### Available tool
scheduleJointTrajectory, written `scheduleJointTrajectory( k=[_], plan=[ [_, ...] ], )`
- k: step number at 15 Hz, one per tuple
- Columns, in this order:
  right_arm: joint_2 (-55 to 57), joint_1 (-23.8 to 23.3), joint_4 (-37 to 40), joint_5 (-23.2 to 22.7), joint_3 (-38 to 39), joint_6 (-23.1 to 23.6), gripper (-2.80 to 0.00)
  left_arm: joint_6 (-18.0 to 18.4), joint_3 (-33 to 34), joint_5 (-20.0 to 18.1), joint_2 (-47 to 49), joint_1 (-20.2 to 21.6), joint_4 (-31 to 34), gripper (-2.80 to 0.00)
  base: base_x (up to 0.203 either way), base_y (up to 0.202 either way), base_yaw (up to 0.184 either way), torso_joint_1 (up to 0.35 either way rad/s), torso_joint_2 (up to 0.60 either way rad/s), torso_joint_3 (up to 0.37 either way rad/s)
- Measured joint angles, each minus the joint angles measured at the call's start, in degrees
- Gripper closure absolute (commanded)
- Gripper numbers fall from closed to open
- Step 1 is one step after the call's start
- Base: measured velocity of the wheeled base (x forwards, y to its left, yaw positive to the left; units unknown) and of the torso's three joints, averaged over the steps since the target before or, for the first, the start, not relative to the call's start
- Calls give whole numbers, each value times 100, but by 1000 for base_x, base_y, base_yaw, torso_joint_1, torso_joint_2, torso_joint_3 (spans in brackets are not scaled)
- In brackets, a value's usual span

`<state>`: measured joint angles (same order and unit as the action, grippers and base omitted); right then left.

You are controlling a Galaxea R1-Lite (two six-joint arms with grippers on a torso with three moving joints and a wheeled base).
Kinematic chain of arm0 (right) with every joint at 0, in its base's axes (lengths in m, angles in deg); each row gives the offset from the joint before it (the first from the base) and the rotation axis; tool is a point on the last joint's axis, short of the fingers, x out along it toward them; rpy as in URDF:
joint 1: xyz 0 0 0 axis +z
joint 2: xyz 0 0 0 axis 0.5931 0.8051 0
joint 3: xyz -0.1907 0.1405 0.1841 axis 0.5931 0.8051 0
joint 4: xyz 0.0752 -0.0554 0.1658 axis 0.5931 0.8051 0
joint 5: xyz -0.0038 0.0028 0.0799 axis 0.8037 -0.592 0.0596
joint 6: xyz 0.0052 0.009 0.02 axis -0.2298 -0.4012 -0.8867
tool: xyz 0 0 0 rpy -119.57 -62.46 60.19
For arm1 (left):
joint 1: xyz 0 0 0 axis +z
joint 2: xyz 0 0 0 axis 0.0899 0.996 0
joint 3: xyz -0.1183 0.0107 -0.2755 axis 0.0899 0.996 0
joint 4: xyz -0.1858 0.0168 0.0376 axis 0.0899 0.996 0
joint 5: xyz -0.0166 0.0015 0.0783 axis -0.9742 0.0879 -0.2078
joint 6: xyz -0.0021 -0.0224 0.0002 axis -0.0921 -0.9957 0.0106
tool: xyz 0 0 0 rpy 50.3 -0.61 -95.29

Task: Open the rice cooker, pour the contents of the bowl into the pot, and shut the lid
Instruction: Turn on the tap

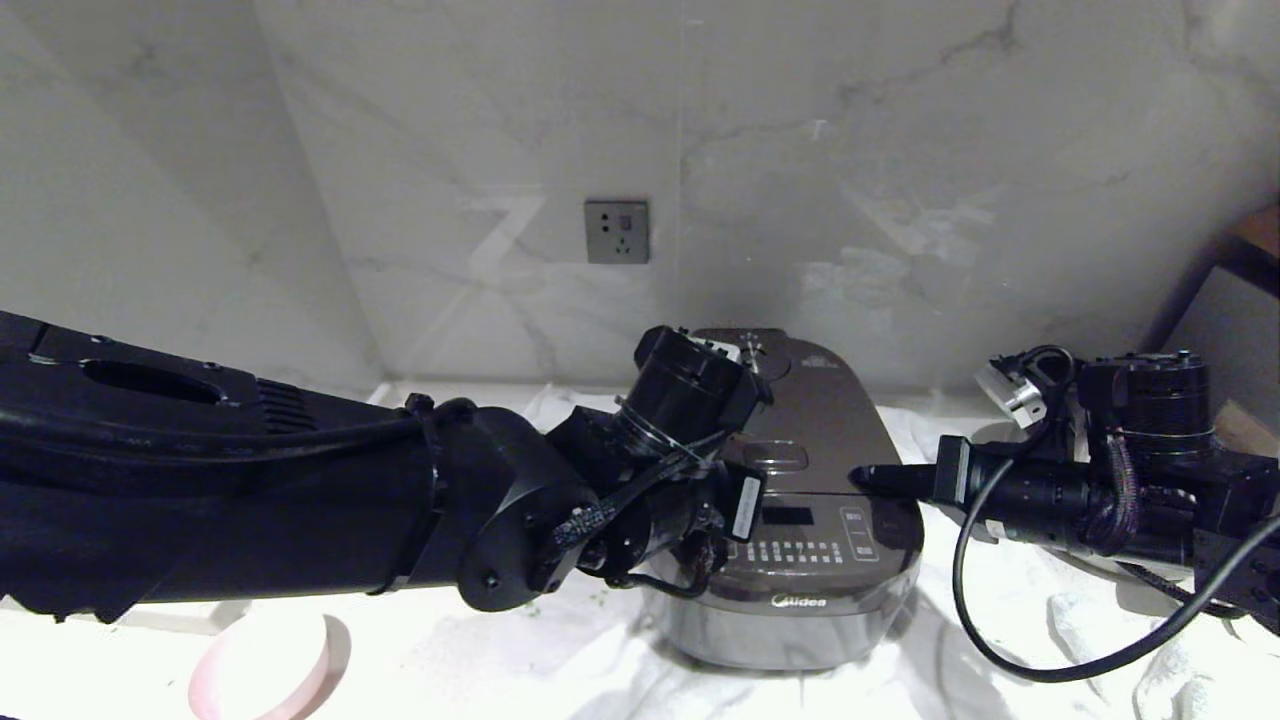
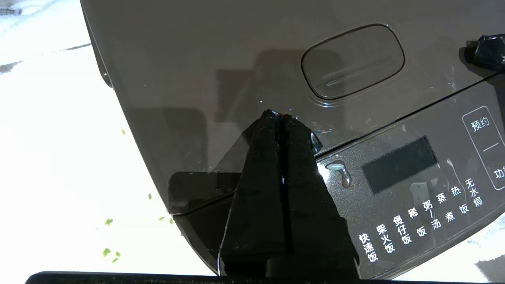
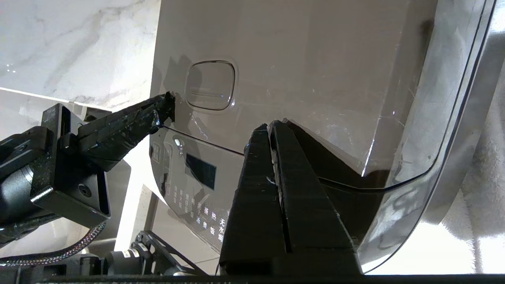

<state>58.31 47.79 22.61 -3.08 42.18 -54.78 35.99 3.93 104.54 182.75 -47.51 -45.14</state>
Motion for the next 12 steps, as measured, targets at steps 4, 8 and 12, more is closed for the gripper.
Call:
scheduleJointTrajectory(
  k=[4, 8, 12],
  plan=[
    [-202, 0, 95, 55, -69, -18, 0, -54, -302, -8, -108, 33, -25, 0, 0, 0, 0, 0, 0, 0],
    [-539, 35, 91, 67, -207, -62, 0, -67, -411, 45, -248, 203, -580, 0, 0, 0, 0, 0, 0, 0],
    [-779, 49, 92, 72, -221, -57, 0, -72, -459, 49, -360, 286, -611, 0, 0, 0, 0, 0, 0, 0]
  ],
)
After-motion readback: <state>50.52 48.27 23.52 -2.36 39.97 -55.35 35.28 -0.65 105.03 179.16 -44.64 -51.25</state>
